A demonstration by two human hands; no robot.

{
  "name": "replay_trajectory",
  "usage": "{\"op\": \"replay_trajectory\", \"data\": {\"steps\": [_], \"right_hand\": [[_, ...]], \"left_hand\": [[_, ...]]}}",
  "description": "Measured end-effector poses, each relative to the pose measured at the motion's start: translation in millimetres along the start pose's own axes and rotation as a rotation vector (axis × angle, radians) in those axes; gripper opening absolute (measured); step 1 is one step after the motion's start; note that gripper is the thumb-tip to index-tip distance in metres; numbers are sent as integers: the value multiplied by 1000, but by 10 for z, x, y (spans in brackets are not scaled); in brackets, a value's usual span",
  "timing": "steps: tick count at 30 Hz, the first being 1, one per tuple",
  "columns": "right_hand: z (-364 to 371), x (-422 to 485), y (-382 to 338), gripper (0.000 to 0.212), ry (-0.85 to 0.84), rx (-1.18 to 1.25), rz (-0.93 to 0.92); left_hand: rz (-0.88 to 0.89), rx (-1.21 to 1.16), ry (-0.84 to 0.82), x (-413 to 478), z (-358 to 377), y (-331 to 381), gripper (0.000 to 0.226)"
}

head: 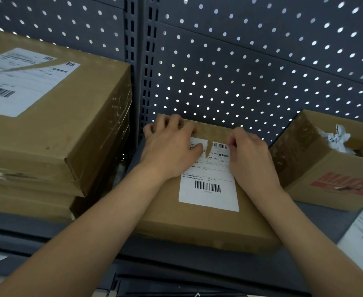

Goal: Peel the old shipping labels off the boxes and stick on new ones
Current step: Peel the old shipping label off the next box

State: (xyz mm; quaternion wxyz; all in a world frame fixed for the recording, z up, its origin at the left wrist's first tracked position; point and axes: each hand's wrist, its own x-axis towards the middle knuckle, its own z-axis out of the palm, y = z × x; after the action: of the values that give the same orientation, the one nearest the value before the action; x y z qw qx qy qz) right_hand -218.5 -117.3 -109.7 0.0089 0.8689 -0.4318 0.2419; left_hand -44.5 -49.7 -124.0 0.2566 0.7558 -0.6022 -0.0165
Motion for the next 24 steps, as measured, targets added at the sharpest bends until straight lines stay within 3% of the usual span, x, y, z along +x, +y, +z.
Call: {"op": "replay_trajectory", "data": {"steps": [10, 24], "right_hand": [[18, -19, 0, 27, 40, 92, 16], [21, 17, -49, 26, 9, -12, -61]], "left_hand": [[0, 1, -6, -3, -3, 13, 39], [-6, 10, -24, -3, -25, 15, 41]]}}
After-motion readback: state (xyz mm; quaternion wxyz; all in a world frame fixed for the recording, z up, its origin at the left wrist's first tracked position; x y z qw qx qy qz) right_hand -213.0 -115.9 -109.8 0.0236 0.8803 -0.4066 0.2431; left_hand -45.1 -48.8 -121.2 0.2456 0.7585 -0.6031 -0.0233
